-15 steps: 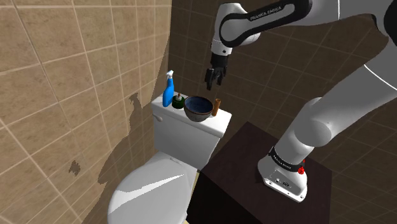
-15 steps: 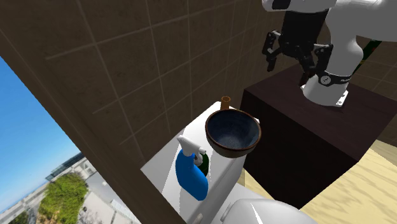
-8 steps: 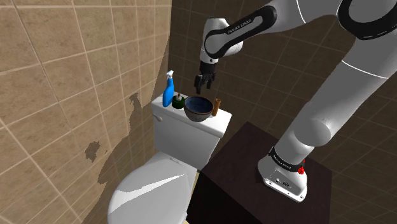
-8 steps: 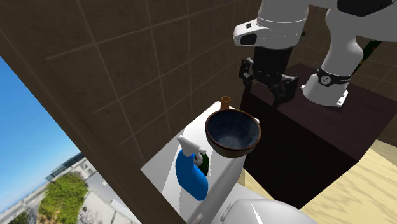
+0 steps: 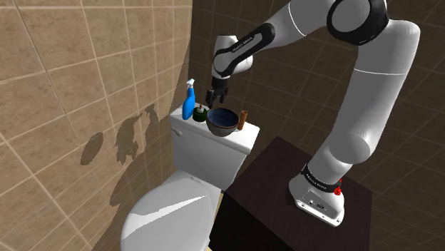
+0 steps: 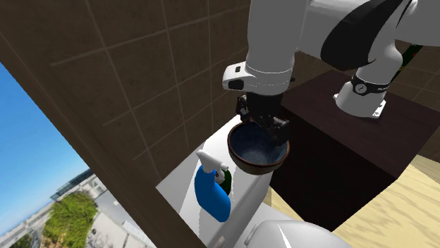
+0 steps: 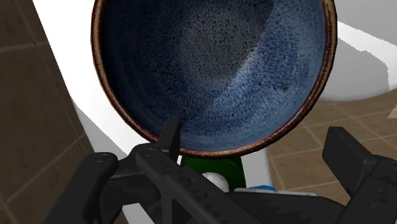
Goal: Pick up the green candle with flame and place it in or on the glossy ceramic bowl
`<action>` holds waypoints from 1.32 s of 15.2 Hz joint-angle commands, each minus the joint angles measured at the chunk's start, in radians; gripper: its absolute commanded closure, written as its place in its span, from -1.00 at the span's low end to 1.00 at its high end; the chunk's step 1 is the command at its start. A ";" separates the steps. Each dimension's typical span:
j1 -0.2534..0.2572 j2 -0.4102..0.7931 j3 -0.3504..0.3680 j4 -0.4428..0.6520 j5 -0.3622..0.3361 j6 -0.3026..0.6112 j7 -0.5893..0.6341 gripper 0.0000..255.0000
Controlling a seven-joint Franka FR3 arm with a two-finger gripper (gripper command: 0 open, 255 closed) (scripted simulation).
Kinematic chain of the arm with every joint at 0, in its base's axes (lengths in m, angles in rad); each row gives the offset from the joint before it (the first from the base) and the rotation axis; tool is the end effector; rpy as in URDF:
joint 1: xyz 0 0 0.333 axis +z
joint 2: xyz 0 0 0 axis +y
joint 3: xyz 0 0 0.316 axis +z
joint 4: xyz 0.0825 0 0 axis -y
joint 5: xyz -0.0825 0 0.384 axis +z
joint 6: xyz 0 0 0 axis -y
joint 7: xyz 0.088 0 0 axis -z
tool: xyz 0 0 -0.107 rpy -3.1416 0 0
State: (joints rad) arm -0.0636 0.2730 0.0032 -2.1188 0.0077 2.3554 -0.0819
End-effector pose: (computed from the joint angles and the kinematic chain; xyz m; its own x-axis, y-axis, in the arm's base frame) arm 0.5697 -0.0344 0.2801 0.9992 0.0160 -0.0358 0.0157 -0.9998 -0.0091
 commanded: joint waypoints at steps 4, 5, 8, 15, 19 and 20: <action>-0.006 0.201 -0.005 0.177 -0.005 0.044 -0.008 -1.00; -0.007 0.239 -0.006 0.216 -0.006 0.048 -0.010 -1.00; -0.010 0.344 -0.008 0.329 -0.007 0.051 -0.015 -1.00; -0.011 0.415 -0.008 0.340 -0.007 0.111 -0.015 -1.00; -0.011 0.422 -0.008 0.341 -0.007 0.116 -0.015 -1.00; -0.011 0.422 -0.008 0.341 -0.007 0.116 -0.015 -1.00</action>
State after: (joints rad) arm -0.0742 0.6939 -0.0047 -1.7776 0.0009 2.4703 -0.0968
